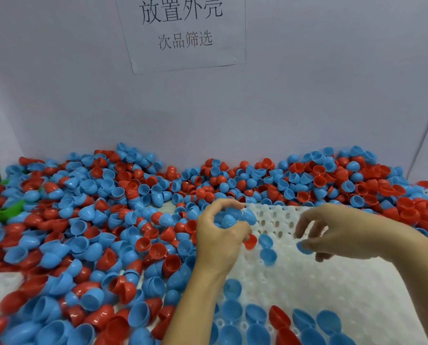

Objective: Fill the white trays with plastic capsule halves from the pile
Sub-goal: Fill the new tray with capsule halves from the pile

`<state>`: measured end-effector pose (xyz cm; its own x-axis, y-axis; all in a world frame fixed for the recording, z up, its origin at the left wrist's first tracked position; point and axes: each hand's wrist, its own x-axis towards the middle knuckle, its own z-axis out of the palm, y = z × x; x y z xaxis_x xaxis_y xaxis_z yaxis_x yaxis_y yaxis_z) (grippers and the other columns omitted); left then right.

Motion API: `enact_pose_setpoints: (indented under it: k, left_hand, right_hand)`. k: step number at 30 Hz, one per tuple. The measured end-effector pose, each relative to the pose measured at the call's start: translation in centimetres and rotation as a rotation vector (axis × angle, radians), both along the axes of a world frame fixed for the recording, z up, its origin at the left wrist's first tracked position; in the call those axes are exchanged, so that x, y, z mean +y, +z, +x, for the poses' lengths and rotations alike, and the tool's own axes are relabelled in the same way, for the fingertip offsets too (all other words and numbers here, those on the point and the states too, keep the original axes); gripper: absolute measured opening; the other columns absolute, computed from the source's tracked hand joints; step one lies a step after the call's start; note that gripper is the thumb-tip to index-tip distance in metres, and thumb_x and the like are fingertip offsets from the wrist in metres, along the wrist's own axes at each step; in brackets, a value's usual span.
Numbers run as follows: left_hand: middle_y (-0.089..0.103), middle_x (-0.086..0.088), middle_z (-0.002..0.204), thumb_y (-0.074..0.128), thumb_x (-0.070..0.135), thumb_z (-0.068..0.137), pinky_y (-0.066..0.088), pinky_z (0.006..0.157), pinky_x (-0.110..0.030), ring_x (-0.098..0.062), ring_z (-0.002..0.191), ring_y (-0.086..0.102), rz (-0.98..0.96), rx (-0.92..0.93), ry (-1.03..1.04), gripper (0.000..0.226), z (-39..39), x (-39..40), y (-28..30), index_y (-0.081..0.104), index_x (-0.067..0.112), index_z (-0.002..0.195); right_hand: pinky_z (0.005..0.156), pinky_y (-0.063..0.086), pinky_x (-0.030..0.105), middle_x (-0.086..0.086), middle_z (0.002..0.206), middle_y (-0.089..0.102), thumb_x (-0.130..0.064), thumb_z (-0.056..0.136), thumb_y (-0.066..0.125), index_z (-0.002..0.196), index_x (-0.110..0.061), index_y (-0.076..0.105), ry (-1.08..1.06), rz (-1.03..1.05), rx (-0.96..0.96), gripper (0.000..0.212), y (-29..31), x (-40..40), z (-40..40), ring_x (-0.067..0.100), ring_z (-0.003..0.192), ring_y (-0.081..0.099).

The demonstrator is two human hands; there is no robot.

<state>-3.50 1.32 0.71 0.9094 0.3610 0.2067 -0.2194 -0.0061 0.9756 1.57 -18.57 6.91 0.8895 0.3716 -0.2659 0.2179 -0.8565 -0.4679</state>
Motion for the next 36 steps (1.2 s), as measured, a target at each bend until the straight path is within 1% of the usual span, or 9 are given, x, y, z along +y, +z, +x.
enact_pose_setpoints:
  k: [2, 5, 9, 15, 20, 24, 29, 32, 36]
  left_hand:
    - [0.066, 0.023, 0.095, 0.062, 0.013, 0.058, 0.063, 0.076, -0.046, -0.018, 0.100, 0.069, -0.017, 0.007, 0.008, 0.030, 0.0, 0.1, 0.0, 0.072, 0.028, 0.082]
    - [0.067, 0.022, 0.096, 0.066, 0.012, 0.063, 0.063, 0.077, -0.045, -0.017, 0.098, 0.070, -0.027, 0.010, 0.003, 0.027, 0.0, 0.2, 0.0, 0.072, 0.029, 0.083]
    - [0.069, 0.015, 0.092, 0.067, -0.007, 0.076, 0.064, 0.070, -0.042, -0.017, 0.086, 0.071, -0.036, 0.010, -0.006, 0.036, 0.0, 0.5, 0.0, 0.072, 0.028, 0.083]
    - [0.065, -0.009, 0.110, 0.064, -0.006, 0.073, 0.062, 0.063, -0.034, -0.020, 0.080, 0.073, -0.073, 0.008, -0.084, 0.035, -0.2, 0.2, 0.3, 0.073, 0.027, 0.082]
    - [0.063, -0.016, 0.118, 0.063, 0.008, 0.069, 0.062, 0.069, -0.037, -0.031, 0.095, 0.072, -0.053, -0.017, -0.222, 0.031, -0.5, 0.0, 0.3, 0.073, 0.024, 0.093]
    - [0.062, -0.014, 0.113, 0.064, 0.001, 0.075, 0.062, 0.067, -0.036, -0.028, 0.088, 0.072, -0.025, -0.031, -0.209, 0.030, -0.4, 0.1, 0.2, 0.073, 0.023, 0.094]
    - [0.060, -0.011, 0.116, 0.065, -0.002, 0.084, 0.062, 0.067, -0.036, -0.029, 0.091, 0.072, -0.030, -0.019, -0.205, 0.028, -0.4, 0.0, 0.1, 0.073, 0.022, 0.094]
    - [0.061, -0.008, 0.107, 0.068, 0.000, 0.087, 0.063, 0.066, -0.043, -0.031, 0.086, 0.071, -0.124, 0.002, -0.098, 0.023, -0.2, -0.1, 0.0, 0.072, 0.023, 0.090]
    - [0.071, -0.010, 0.091, 0.066, 0.000, 0.089, 0.059, 0.060, -0.032, -0.024, 0.079, 0.074, -0.344, 0.055, -0.024, 0.028, 0.3, 0.3, 0.0, 0.072, 0.024, 0.077]
  right_hand:
    - [0.077, 0.059, 0.022, -0.013, 0.107, 0.069, -0.027, 0.087, 0.073, 0.119, -0.038, 0.058, -0.007, 0.316, -0.194, 0.037, 0.6, 2.4, 0.2, 0.003, 0.086, 0.072]
    - [0.078, 0.056, 0.014, -0.021, 0.129, 0.058, -0.011, 0.091, 0.068, 0.138, -0.050, 0.043, 0.076, 0.861, -0.155, 0.066, 0.6, 5.5, -0.3, 0.002, 0.107, 0.068]
    - [0.079, 0.057, 0.016, -0.018, 0.132, 0.059, -0.003, 0.095, 0.061, 0.134, -0.047, 0.049, 0.076, 0.740, -0.243, 0.059, -0.7, 5.6, -0.8, -0.003, 0.106, 0.066]
    - [0.080, 0.059, 0.021, -0.016, 0.101, 0.072, -0.012, 0.098, 0.057, 0.112, -0.039, 0.065, -0.031, 0.578, -0.304, 0.032, -3.0, 3.7, -1.4, -0.003, 0.089, 0.069]
    - [0.068, 0.057, 0.018, -0.011, 0.091, 0.075, -0.026, 0.099, 0.057, 0.107, -0.034, 0.067, 0.021, 0.689, -0.201, 0.015, -4.1, 3.8, -1.5, 0.003, 0.084, 0.072]
    - [0.063, 0.057, 0.019, -0.010, 0.087, 0.074, -0.039, 0.093, 0.061, 0.101, -0.029, 0.065, -0.019, 0.760, -0.209, 0.013, -4.1, 3.8, -1.6, 0.007, 0.079, 0.073]
    - [0.065, 0.055, 0.017, -0.007, 0.083, 0.074, -0.029, 0.092, 0.067, 0.099, -0.029, 0.069, 0.012, 0.763, -0.239, 0.007, -4.3, 3.9, -1.8, 0.009, 0.076, 0.072]
    - [0.064, 0.055, 0.018, -0.005, 0.080, 0.073, -0.027, 0.092, 0.067, 0.089, -0.020, 0.068, -0.047, 0.821, -0.201, 0.007, -4.4, 3.8, -1.6, 0.012, 0.073, 0.072]
    - [0.063, 0.055, 0.019, -0.005, 0.080, 0.073, -0.023, 0.093, 0.066, 0.083, -0.015, 0.066, -0.108, 0.864, -0.170, 0.012, -4.3, 3.6, -1.4, 0.012, 0.075, 0.072]
